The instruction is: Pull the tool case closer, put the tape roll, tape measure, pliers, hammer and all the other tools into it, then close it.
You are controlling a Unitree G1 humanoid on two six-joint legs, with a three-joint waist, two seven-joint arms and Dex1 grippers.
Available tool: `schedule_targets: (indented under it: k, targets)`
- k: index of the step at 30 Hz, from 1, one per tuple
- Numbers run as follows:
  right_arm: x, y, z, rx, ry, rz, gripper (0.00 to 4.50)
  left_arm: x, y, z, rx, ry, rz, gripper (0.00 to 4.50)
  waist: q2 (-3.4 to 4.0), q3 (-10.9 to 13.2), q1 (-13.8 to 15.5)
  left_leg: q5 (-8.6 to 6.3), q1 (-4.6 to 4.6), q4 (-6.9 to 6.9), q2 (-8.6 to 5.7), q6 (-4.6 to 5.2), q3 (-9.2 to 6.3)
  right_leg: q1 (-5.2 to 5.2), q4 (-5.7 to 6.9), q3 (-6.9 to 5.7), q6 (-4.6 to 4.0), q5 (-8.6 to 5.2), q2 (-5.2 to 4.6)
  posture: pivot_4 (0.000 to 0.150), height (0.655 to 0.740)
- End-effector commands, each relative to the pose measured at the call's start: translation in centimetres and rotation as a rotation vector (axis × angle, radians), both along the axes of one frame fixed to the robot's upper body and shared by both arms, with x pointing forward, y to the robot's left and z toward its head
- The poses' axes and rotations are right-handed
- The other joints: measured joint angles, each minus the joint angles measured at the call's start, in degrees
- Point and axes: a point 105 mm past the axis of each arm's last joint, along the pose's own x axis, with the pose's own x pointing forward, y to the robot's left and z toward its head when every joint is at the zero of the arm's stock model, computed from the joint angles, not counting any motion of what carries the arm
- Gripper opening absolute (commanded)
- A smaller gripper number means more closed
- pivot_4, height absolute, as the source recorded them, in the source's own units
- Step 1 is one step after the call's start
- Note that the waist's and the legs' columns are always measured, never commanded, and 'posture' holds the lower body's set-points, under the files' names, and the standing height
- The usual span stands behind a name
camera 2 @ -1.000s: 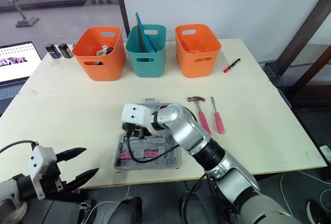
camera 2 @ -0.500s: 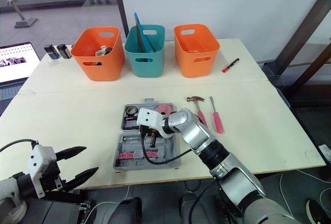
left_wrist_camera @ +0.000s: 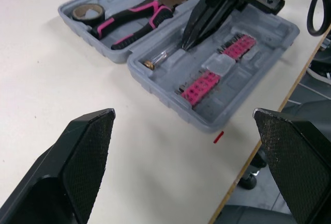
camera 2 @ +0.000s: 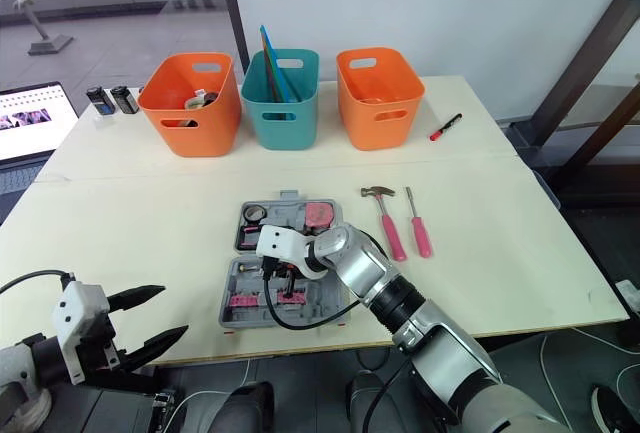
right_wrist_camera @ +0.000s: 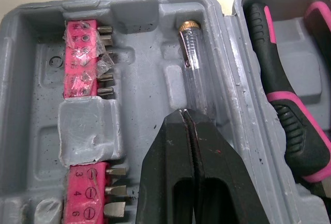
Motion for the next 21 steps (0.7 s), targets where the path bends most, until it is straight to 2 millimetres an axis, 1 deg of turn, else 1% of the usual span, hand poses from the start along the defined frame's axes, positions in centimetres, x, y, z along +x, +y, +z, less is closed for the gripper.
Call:
schedule_targets:
  k: [1, 5, 7, 9, 10, 12, 13, 14, 15, 17, 18, 19, 21]
  targets:
    - [-0.5, 0.7, 3.4, 0.117, -0.021, 0.051, 0.06, 0.0, -0.1, 0.7, 0.015, -0.029, -0.01, 4.5, 0.0, 0.0, 0.0, 0.0, 0.0, -0.02, 0.0, 0.0, 0.0, 0.0, -0.01, 0.0, 0.0, 0.0, 0.0, 0.15, 0.74]
    - [-0.2, 0.5, 4.9, 0.156, -0.047, 0.05, 0.06, 0.0, -0.2, 0.7, 0.009, -0.028, -0.011, 4.5, 0.0, 0.0, -0.1, 0.0, -0.01, -0.06, 0.0, 0.0, 0.0, -0.02, -0.01, 0.0, 0.01, -0.01, 0.01, 0.15, 0.74]
    - [-0.2, 0.5, 6.2, 0.213, -0.084, 0.066, 0.06, 0.2, -0.2, 0.9, 0.002, -0.036, -0.005, 4.5, 0.0, 0.0, -0.1, 0.0, -0.01, -0.05, 0.0, 0.0, 0.0, -0.02, -0.01, 0.0, 0.01, -0.01, 0.01, 0.15, 0.74]
    - [0.0, 0.0, 7.6, 0.284, -0.164, 0.068, 0.06, 0.4, 0.2, 1.2, -0.012, -0.047, 0.02, 4.5, 0.0, 0.0, -0.1, 0.0, -0.01, -0.05, 0.0, 0.0, 0.01, -0.02, -0.02, 0.01, 0.01, -0.01, 0.0, 0.15, 0.74]
    - [0.3, -0.7, 8.2, 0.33, -0.197, 0.042, 0.06, 0.5, 0.6, 1.3, -0.016, -0.052, 0.039, 4.5, 0.0, 0.0, -0.1, 0.0, -0.01, -0.06, 0.0, 0.0, 0.01, -0.02, -0.02, 0.01, 0.01, -0.01, 0.0, 0.15, 0.74]
    - [0.0, -2.1, 9.3, 0.452, -0.163, 0.032, 0.06, 0.7, 1.5, 1.5, -0.034, -0.054, 0.078, 4.5, -0.04, 0.0, 0.1, 0.0, -0.01, -0.08, 0.0, 0.0, 0.0, -0.02, -0.03, 0.0, 0.02, -0.01, 0.01, 0.15, 0.74]
    - [0.1, -3.7, 9.4, 0.479, -0.141, 0.012, 0.06, 0.9, 2.4, 1.5, -0.033, -0.057, 0.115, 4.5, -0.04, 0.0, 0.1, 0.0, -0.02, -0.07, 0.0, 0.0, -0.01, 0.0, -0.03, -0.01, 0.05, -0.03, 0.0, 0.15, 0.74]
    - [0.1, -4.7, 9.5, 0.49, -0.128, 0.0, 0.06, 0.9, 2.9, 1.5, -0.031, -0.058, 0.14, 4.5, -0.03, 0.0, 0.2, 0.0, -0.02, -0.07, 0.0, 0.0, -0.01, 0.02, -0.04, -0.01, 0.05, -0.03, 0.0, 0.15, 0.74]
    - [0.1, -5.8, 9.3, 0.497, -0.087, -0.014, 0.29, 1.1, 3.6, 1.5, -0.027, -0.063, 0.168, 4.5, -0.06, 0.0, 0.2, 0.0, -0.02, -0.05, -0.02, 0.0, 0.01, 0.06, -0.07, -0.01, 0.06, -0.04, -0.04, 0.15, 0.74]
    - [0.1, -8.3, 8.8, 0.517, -0.007, -0.078, 0.89, 1.2, 5.0, 1.2, -0.015, -0.071, 0.22, 4.5, -0.06, 0.0, 0.1, 0.0, -0.02, 0.0, -0.03, 0.0, 0.06, 0.08, -0.1, 0.01, 0.05, -0.04, -0.08, 0.15, 0.74]
    - [0.0, -9.7, 8.5, 0.532, 0.018, -0.113, 1.34, 1.1, 5.9, 0.9, -0.004, -0.075, 0.242, 4.5, -0.07, 0.0, 0.0, 0.0, -0.02, 0.02, -0.03, 0.0, 0.06, 0.08, -0.09, 0.02, 0.04, -0.03, -0.08, 0.15, 0.74]
    - [0.1, -11.5, 8.0, 0.556, 0.013, -0.18, 1.82, 0.9, 7.1, 0.6, 0.001, -0.081, 0.29, 4.5, -0.07, 0.0, 0.1, 0.0, -0.01, 0.01, -0.03, 0.0, 0.06, 0.07, -0.09, 0.01, 0.04, -0.03, -0.08, 0.15, 0.74]
    - [-0.4, -14.9, 6.4, 0.556, -0.02, -0.277, 2.83, 0.2, 8.8, -0.1, 0.003, -0.097, 0.359, 4.5, -0.1, 0.0, 0.1, -0.01, 0.01, -0.06, -0.02, 0.01, 0.05, 0.05, -0.08, 0.01, 0.04, -0.04, -0.06, 0.15, 0.74]
